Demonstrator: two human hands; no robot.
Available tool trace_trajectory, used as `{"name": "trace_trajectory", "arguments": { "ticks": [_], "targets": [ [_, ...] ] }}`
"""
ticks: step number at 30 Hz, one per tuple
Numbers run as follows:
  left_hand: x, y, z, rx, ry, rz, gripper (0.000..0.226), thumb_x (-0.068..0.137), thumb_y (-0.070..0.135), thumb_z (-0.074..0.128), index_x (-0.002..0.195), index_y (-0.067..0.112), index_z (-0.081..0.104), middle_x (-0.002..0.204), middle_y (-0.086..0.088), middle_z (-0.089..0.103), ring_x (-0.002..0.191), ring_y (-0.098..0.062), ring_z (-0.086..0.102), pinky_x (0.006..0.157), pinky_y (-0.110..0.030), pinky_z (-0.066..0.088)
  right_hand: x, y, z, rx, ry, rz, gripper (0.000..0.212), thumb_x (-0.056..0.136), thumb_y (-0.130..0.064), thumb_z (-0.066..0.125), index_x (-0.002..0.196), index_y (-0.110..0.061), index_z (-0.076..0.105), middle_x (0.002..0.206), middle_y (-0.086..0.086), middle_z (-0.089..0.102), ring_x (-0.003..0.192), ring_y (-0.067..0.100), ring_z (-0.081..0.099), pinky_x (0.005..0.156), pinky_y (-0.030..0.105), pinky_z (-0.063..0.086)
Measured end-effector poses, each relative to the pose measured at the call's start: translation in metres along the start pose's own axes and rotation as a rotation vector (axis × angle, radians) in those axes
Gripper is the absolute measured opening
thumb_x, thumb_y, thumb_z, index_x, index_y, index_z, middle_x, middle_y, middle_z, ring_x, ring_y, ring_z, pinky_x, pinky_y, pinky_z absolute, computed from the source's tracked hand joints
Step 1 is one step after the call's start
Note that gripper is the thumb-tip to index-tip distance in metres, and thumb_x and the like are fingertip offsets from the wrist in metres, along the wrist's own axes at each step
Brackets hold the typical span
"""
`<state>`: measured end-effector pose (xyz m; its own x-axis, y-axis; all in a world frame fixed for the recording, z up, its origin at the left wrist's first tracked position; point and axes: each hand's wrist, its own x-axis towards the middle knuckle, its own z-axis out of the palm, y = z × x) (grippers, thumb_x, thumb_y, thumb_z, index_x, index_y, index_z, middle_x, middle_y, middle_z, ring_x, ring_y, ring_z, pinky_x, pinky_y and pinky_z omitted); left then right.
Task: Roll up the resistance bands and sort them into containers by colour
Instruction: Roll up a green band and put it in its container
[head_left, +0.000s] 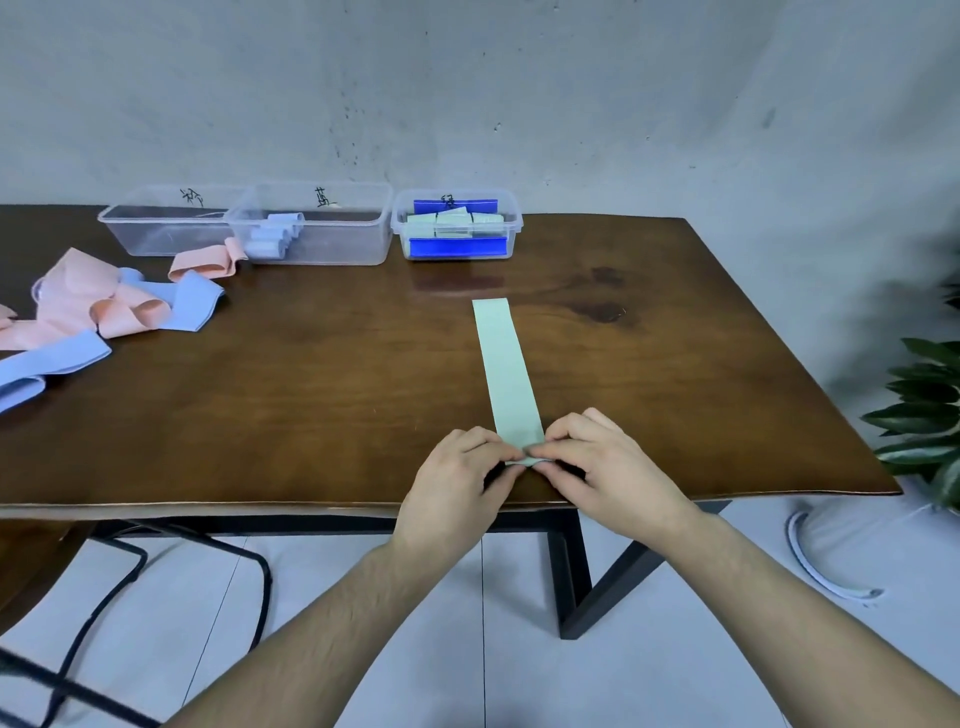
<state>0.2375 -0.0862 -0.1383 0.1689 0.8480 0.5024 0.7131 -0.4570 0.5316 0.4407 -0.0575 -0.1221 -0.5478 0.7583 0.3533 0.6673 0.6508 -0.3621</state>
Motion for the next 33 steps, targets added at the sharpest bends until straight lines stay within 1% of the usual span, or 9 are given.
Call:
{"name": "trace_trajectory", "arguments": {
  "ticks": [3,6,14,17,20,22,26,30,33],
  "targets": [
    [0.001,0.000,-0.001,0.002,-0.012,0.003,0.011,0.087,0.019,0.075,0.098,0.018,0.074,0.093,0.010,0.067,0.080,-0.007,0.051,0.076,-0.018,0.044,0.002,0.003,-0.002,0.122,-0.017,0.079,0.020,0.096,-0.030,0.065,0.113,-0.025,0.075,0.101,-0.016,0.062,0.094,0.007,0.052,0.085,0.017,0.043],
    [0.001,0.002,-0.003,0.011,-0.038,-0.020,0.011,0.089,0.022,0.073,0.099,0.019,0.074,0.094,0.010,0.067,0.082,-0.008,0.053,0.077,-0.022,0.047,0.005,0.004,-0.004,0.189,-0.034,0.132,0.016,0.094,-0.028,0.069,0.109,-0.027,0.075,0.101,-0.018,0.063,0.100,0.003,0.055,0.084,0.012,0.041],
    [0.006,0.002,-0.009,0.004,-0.099,0.021,0.008,0.092,0.023,0.069,0.096,0.018,0.074,0.093,0.009,0.064,0.083,-0.010,0.058,0.077,-0.029,0.050,0.007,0.004,-0.008,0.177,-0.084,0.112,0.016,0.094,-0.027,0.070,0.108,-0.026,0.077,0.099,-0.019,0.061,0.098,0.001,0.055,0.086,0.011,0.041],
    [0.007,0.002,-0.012,-0.013,-0.123,0.009,0.011,0.093,0.025,0.068,0.097,0.018,0.075,0.095,0.010,0.063,0.083,-0.007,0.058,0.078,-0.022,0.048,0.009,0.002,-0.009,0.233,-0.087,0.179,0.014,0.093,-0.028,0.071,0.105,-0.027,0.078,0.097,-0.023,0.060,0.097,-0.003,0.055,0.080,0.006,0.037],
    [0.009,0.001,-0.014,-0.038,-0.152,-0.027,0.013,0.093,0.027,0.067,0.099,0.019,0.076,0.097,0.014,0.064,0.087,-0.004,0.058,0.079,-0.012,0.044,0.010,0.000,-0.009,0.258,-0.090,0.217,0.013,0.093,-0.030,0.071,0.104,-0.029,0.078,0.097,-0.022,0.063,0.095,-0.003,0.056,0.077,0.009,0.039],
    [0.009,0.001,-0.014,-0.046,-0.162,-0.039,0.012,0.093,0.027,0.068,0.100,0.021,0.075,0.096,0.016,0.064,0.089,-0.002,0.057,0.080,-0.011,0.045,0.010,0.000,-0.009,0.272,-0.092,0.233,0.013,0.093,-0.030,0.070,0.105,-0.030,0.078,0.098,-0.020,0.064,0.093,-0.004,0.056,0.077,0.010,0.040],
    [0.010,0.001,-0.014,-0.043,-0.151,-0.038,0.010,0.093,0.025,0.068,0.099,0.022,0.075,0.095,0.015,0.067,0.090,-0.003,0.057,0.082,-0.017,0.047,0.012,-0.001,-0.011,0.310,-0.115,0.266,0.013,0.094,-0.029,0.070,0.105,-0.031,0.077,0.096,-0.018,0.065,0.091,-0.002,0.058,0.076,0.014,0.043],
    [0.012,-0.003,-0.012,0.031,-0.139,-0.015,0.009,0.093,0.028,0.067,0.100,0.027,0.073,0.097,0.017,0.068,0.090,-0.003,0.060,0.083,-0.033,0.049,0.013,-0.002,-0.013,0.350,-0.127,0.285,0.013,0.094,-0.027,0.070,0.102,-0.037,0.071,0.091,-0.017,0.064,0.083,-0.002,0.057,0.071,0.018,0.045],
    [0.014,-0.004,-0.012,0.047,-0.164,0.002,0.010,0.095,0.027,0.065,0.101,0.026,0.073,0.098,0.016,0.067,0.092,-0.003,0.061,0.084,-0.036,0.047,0.014,-0.001,-0.014,0.324,-0.135,0.283,0.008,0.094,-0.028,0.069,0.097,-0.034,0.073,0.094,-0.017,0.064,0.092,0.001,0.058,0.078,0.027,0.051]
  ]
}}
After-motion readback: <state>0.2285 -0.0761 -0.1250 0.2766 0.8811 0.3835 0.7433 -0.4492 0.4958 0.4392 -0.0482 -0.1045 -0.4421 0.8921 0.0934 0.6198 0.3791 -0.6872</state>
